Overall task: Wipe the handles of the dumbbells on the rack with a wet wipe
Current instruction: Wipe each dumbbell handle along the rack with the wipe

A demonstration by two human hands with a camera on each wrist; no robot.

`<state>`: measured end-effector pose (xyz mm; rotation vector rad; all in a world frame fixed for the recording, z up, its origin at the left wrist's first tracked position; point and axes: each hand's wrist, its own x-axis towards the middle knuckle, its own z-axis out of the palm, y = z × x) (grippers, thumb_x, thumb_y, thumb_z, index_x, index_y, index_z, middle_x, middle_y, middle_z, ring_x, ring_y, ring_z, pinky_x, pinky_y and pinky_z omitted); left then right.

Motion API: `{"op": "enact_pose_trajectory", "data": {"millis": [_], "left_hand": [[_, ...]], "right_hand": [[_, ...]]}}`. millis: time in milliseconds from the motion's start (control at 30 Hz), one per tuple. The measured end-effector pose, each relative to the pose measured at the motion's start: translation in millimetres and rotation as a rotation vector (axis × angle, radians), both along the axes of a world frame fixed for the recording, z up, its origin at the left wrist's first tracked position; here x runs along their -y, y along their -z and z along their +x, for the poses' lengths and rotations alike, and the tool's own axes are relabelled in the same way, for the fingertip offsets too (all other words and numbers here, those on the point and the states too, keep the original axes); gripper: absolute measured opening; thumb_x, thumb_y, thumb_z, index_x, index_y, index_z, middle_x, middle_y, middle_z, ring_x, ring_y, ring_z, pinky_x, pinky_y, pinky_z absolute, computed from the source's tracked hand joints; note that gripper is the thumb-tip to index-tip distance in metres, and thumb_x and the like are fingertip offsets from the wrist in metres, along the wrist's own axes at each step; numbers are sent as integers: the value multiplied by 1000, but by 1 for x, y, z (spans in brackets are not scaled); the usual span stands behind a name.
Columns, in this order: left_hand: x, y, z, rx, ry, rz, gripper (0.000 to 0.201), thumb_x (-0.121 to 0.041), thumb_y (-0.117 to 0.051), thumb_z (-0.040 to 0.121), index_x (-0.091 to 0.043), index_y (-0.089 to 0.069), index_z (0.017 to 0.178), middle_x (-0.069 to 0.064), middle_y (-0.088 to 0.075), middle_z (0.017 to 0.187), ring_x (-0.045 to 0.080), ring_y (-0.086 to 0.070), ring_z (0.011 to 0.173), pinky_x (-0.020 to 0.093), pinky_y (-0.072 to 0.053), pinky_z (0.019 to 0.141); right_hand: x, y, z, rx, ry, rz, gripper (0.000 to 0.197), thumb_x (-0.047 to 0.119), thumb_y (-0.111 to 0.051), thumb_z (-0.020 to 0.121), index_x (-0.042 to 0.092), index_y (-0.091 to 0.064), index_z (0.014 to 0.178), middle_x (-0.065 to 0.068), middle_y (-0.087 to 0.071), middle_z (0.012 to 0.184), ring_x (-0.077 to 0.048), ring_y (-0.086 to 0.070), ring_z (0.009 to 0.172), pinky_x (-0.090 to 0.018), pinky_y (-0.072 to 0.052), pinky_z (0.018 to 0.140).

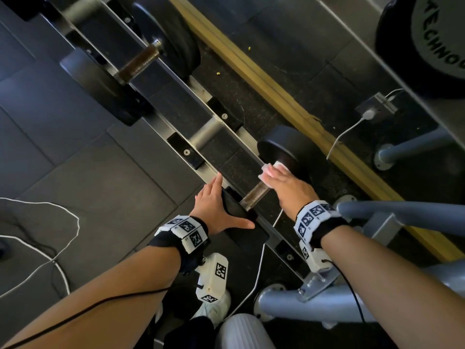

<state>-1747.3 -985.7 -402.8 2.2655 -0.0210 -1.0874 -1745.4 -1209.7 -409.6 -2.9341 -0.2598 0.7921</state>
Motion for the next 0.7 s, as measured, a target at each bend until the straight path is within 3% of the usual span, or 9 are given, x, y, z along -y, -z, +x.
{"op": "enact_pose_trajectory", "data": {"millis": [133, 233, 300, 400, 433, 533, 633, 700], "left_hand": [[-3, -1, 4, -52, 34, -8, 149, -54, -91, 54, -27, 15, 155, -4, 2, 165, 27, 2, 152, 45, -10, 121], [-3, -2, 6, -70, 35, -5, 148, -50, -91, 56, -27, 16, 155, -5, 4, 165, 27, 2, 152, 46, -10, 121], [-3, -2, 6, -75, 38, -6, 148, -49, -92, 56, -28, 16, 155, -5, 4, 165, 28, 2, 152, 47, -11, 121], [-4, -1, 7, -80, 37, -17, 148, -51, -92, 55, -29, 15, 156, -6, 3, 165, 28, 1, 151, 48, -12, 121], [-5, -1, 6, -79, 34, -17, 148, -51, -92, 54, -29, 14, 156, -7, 3, 165, 28, 1, 151, 48, -12, 121], [-4, 1, 6, -80, 33, -9, 149, -52, -92, 53, -30, 14, 156, -8, 3, 164, 27, 0, 151, 48, -13, 121], [-4, 3, 7, -75, 29, -4, 149, -53, -92, 52, -31, 13, 156, -10, 3, 164, 26, -1, 151, 46, -14, 121], [-4, 3, 7, -75, 27, -5, 149, -53, -92, 51, -31, 13, 156, -10, 3, 164, 26, -1, 151, 47, -15, 121]], "right_hand": [[-13, 7, -28, -73, -280, 129, 76, -7, -46, 89, 23, -21, 154, 1, -12, 163, -21, -7, 151, -41, -11, 122], [-11, 4, -30, -106, -184, 293, 80, -10, -50, 85, 31, -29, 151, 8, -26, 158, -12, -18, 148, -39, -20, 119], [-6, 2, -19, -9, -187, 237, 73, -2, -56, 84, 31, -31, 144, 6, -34, 149, -14, -31, 141, -38, -24, 119], [4, 5, -1, 33, -40, 138, 80, -11, -50, 85, 31, -29, 150, 7, -20, 160, -16, -16, 150, -28, -10, 117], [4, 7, 0, 40, -8, 123, 81, -11, -49, 85, 32, -27, 151, 8, -16, 162, -16, -11, 151, -30, -9, 118], [-5, 6, -18, 29, -163, 117, 80, -11, -51, 85, 26, -27, 153, 6, -12, 163, -19, -9, 151, -43, -19, 123], [-10, 0, -33, -47, -259, 233, 80, -12, -49, 86, 27, -28, 153, 8, -19, 162, -15, -10, 151, -38, -15, 124], [-10, -6, -24, -20, -278, 251, 76, -8, -52, 84, 30, -35, 148, 10, -31, 155, -13, -26, 145, -31, -21, 119]]}}
